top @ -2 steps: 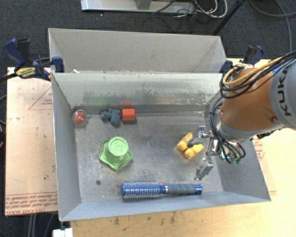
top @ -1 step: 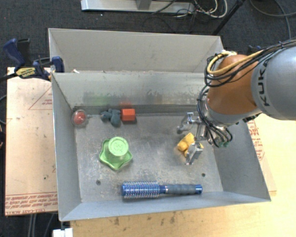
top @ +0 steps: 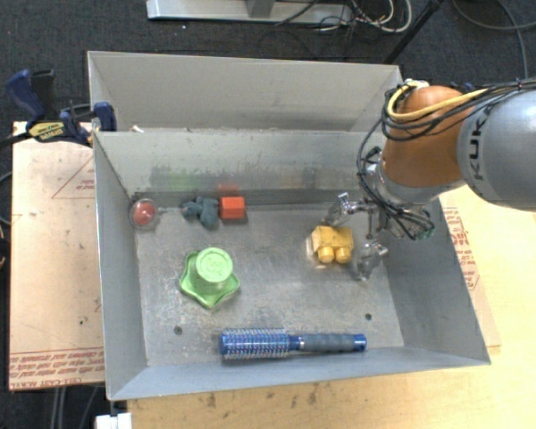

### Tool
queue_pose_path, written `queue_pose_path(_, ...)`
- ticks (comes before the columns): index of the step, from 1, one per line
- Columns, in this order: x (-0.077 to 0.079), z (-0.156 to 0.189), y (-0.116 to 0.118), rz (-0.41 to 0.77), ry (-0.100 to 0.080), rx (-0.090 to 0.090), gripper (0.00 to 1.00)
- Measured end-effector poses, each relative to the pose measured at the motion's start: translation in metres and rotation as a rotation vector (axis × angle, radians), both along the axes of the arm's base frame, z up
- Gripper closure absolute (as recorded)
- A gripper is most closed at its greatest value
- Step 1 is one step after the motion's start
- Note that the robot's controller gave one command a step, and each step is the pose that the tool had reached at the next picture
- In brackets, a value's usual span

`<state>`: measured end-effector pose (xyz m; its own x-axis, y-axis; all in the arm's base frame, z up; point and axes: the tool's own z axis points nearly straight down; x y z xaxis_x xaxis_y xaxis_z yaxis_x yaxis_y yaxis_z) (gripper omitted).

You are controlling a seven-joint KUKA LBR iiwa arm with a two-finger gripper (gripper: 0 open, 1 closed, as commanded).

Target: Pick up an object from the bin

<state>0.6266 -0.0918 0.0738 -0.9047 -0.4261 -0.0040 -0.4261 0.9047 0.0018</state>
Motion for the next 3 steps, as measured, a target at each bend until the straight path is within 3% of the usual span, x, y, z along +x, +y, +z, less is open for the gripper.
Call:
queue_pose_path(1, -0.002, 0.002, 0.048, 0.148, -0.010, -0.009, 0.00)
queue_pose_path(2, -0.002, 0.004, 0.047, 0.145, -0.007, -0.007, 1.00)
queue_pose_path(3, -0.005, 0.063, 0.036, 0.140, -0.007, -0.004, 1.00)
